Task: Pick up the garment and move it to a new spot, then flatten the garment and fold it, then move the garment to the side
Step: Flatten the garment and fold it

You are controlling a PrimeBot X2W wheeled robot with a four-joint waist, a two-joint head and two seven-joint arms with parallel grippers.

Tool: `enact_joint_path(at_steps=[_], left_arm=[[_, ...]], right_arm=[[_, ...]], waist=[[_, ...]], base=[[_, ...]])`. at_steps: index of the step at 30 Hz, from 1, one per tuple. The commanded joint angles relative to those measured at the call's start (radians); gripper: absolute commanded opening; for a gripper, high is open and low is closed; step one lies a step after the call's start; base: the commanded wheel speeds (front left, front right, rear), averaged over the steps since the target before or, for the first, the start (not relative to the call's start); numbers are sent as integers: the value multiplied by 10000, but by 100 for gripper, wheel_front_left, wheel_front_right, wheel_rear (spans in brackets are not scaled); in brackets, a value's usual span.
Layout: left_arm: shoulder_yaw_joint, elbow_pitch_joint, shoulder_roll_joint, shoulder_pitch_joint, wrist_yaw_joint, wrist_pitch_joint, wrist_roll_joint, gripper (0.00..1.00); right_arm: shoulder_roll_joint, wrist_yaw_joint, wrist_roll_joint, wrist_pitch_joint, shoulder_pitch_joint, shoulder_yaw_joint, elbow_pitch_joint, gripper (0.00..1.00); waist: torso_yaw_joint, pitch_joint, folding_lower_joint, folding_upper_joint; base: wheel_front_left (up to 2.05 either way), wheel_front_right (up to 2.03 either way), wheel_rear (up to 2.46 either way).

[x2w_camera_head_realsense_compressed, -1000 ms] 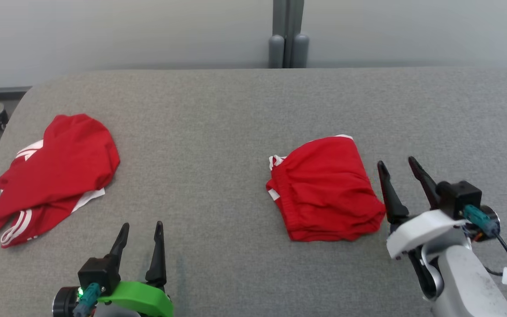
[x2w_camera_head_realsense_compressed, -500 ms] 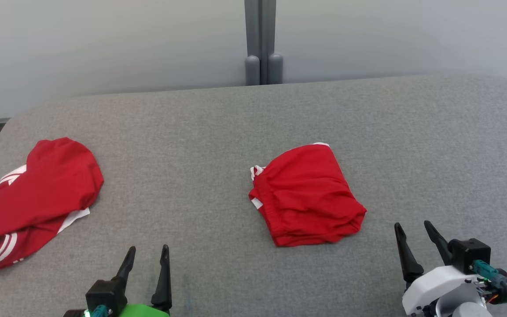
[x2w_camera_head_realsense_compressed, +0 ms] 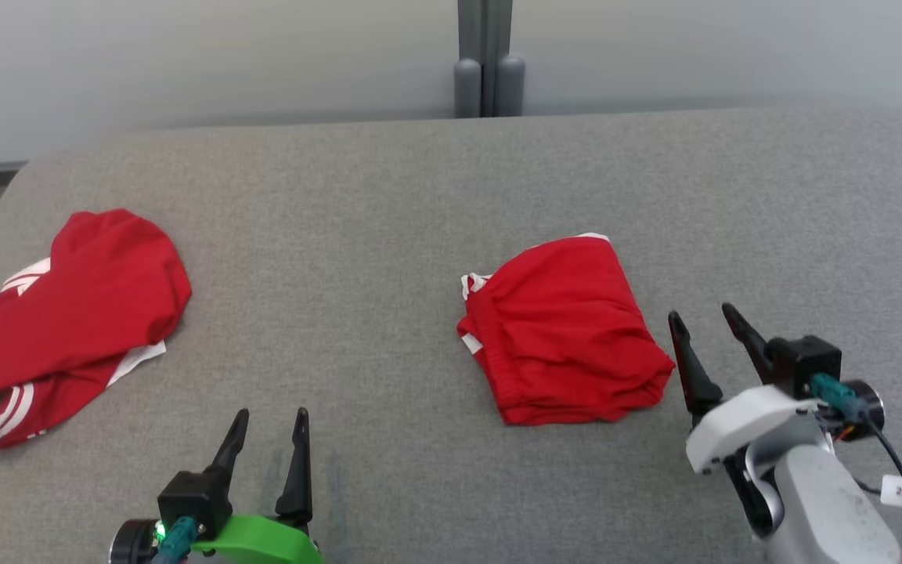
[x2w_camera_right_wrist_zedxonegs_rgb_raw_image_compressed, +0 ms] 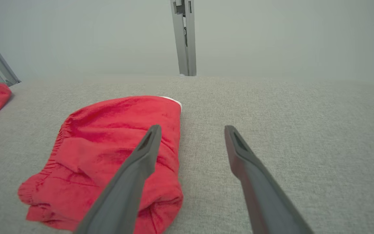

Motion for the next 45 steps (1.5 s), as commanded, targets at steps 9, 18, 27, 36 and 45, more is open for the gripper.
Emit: enact_joint_path(at_steps=[9,18,27,36,45], left_arm=[[-277,139,28,-674,-165,-4,-127,100],[-218,200,26,-789,-209,-4,-21,100],[-304,144,28,-795,-232,-4,-109,100],[-284,199,28,-847,-233,-4,-61,100],[-142,257,28,-483,-243,-3,24,100]], right_arm=[[-46,-12,-54,-45,-1006,-161,1006,100],[-45,-12,91,-45,-373,-92,753,100],[-45,-12,407,-45,510,258,316,100],[-46,-13,586,-45,427,296,272,0],[-42,-13,1492,-45,1708,-141,-402,0]], waist=[[732,1068,0,0],[650,1214,0,0],[463,1236,0,0],[435,1241,0,0],[233,929,0,0]], base=[[0,0,0],[0,0,0],[0,0,0],[0,0,0],[0,0,0]])
